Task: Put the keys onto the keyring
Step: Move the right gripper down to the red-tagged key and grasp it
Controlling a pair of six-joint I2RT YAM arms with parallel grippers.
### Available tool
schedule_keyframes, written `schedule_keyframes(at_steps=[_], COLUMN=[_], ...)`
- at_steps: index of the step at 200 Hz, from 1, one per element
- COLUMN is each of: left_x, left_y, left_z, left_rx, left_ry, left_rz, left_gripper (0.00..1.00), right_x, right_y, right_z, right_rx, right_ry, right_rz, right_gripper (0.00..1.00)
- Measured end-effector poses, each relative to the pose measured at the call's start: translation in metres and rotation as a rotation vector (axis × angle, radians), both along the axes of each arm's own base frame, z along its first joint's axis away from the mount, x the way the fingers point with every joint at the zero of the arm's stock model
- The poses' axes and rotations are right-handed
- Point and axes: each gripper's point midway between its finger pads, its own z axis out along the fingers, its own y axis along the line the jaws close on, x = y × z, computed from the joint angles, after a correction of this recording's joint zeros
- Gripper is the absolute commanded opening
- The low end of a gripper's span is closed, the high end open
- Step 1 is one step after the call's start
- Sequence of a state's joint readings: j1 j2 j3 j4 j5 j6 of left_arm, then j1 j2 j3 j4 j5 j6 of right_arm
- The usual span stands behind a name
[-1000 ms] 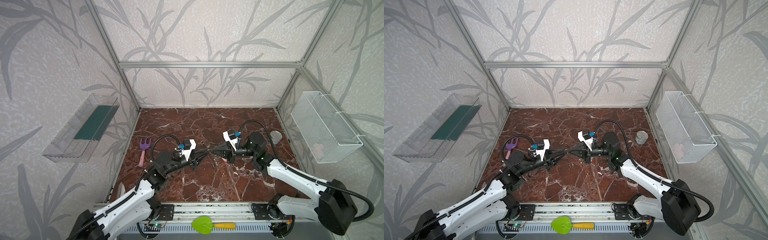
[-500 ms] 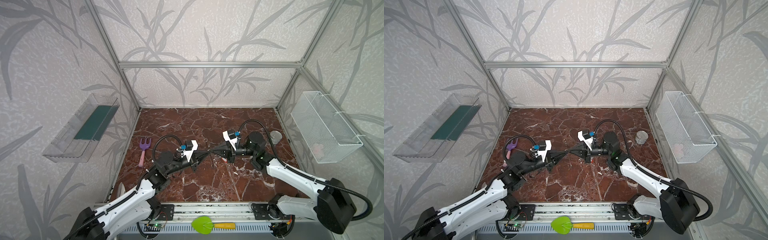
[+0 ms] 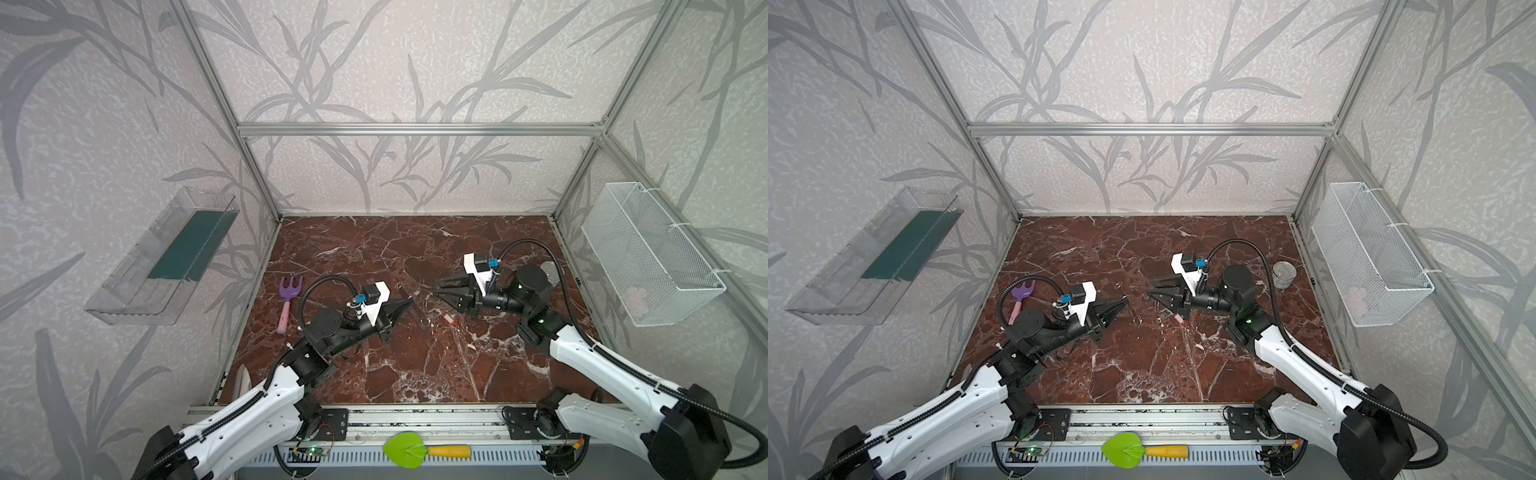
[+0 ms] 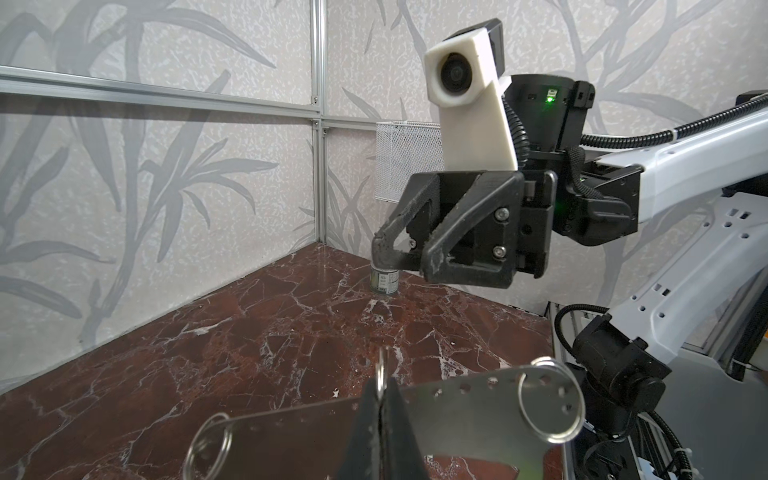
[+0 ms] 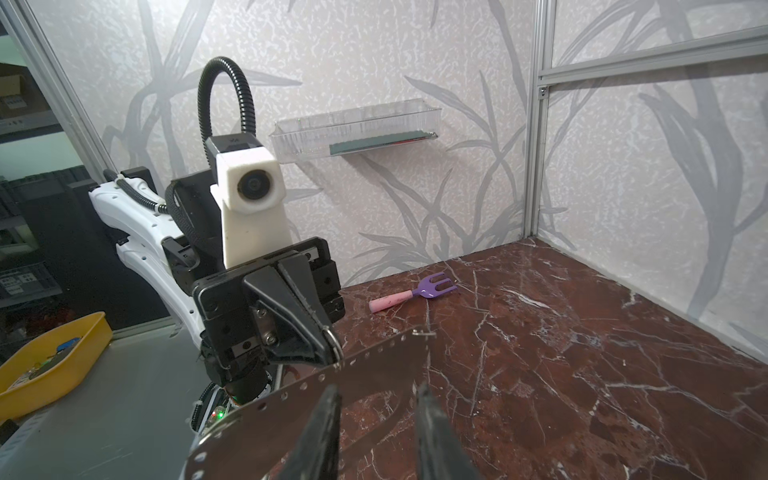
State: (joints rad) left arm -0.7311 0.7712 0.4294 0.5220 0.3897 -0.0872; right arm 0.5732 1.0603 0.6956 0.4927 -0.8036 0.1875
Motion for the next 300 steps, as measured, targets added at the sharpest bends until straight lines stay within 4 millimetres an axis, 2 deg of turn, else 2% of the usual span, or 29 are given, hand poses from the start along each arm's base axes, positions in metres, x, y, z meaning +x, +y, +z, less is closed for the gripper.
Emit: schedule_keyframes(at_steps=[15, 32, 87, 101, 150, 178, 199, 223, 267, 300], left_x=[0.0, 0.0, 0.0, 0.001, 0.003, 0.005, 0.006, 0.006, 0.006, 0.007], left_y=[0.0, -0.002, -0.009, -0.01, -0.005, -0.003, -0.002, 0.0, 0.0, 0.0], left_z=[-0.001, -0.006, -0.016, -0.02, -0.047, -0.048, -0.046, -0.046, -0.048, -0.048], left_rx=[0.009, 0.032, 0.085, 0.092, 0.129, 0.129, 0.125, 0.124, 0.132, 0.135], left_ry=[-0.008, -0.01, -0.029, -0.021, 0.013, 0.014, 0.012, 0.011, 0.016, 0.017], left_rz=[0.01, 0.024, 0.069, 0.082, 0.14, 0.164, 0.179, 0.192, 0.197, 0.202], left_gripper=[0.0, 0.0, 0.0, 0.0, 0.0, 0.0, 0.0, 0.0, 0.0, 0.0], right_x=[0.0, 0.006, 0.039, 0.043, 0.053, 0.057, 0.061, 0.071, 0.088, 0.092], right_y=[-0.003, -0.007, -0.031, -0.038, -0.06, -0.062, -0.06, -0.054, -0.045, -0.046], right_z=[0.0, -0.008, -0.071, -0.092, -0.19, -0.235, -0.26, -0.273, -0.279, -0.288], right_rx=[-0.008, -0.041, -0.227, -0.271, -0.494, -0.615, -0.687, -0.728, -0.743, -0.772], right_ry=[0.003, 0.034, 0.231, 0.27, 0.461, 0.533, 0.572, 0.587, 0.567, 0.563], right_rz=[-0.022, -0.076, -0.339, -0.393, -0.53, -0.563, -0.573, -0.581, -0.604, -0.616], right_gripper=[0.33, 0.33, 0.33, 0.33, 0.3, 0.29, 0.28, 0.27, 0.25, 0.23])
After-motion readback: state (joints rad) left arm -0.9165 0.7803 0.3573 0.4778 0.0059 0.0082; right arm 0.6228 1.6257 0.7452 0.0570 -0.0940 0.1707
